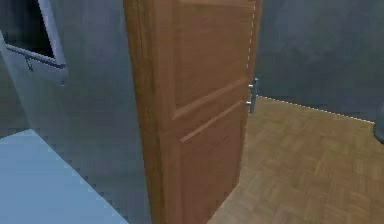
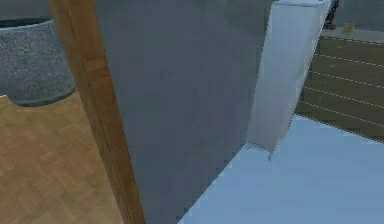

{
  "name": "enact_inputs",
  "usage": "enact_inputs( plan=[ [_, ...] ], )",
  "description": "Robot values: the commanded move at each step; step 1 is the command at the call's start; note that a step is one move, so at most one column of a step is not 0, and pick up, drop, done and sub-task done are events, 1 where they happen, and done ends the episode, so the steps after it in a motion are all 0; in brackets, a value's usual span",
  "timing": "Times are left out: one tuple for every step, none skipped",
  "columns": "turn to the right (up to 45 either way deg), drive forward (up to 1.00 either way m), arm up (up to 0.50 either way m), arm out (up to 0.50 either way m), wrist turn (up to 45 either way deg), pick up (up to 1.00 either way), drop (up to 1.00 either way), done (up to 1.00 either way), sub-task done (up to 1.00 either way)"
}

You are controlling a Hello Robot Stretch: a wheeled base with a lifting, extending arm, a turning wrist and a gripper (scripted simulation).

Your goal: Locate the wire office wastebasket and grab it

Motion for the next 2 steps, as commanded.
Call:
enact_inputs(
  plan=[
    [18.0, 0.00, 0.00, 0.00, 0.0, 0.00, 0.00, 0.00, 0.00],
    [0.0, 0.45, 0.00, 0.00, 0.0, 0.00, 0.00, 0.00, 0.00]
  ],
)
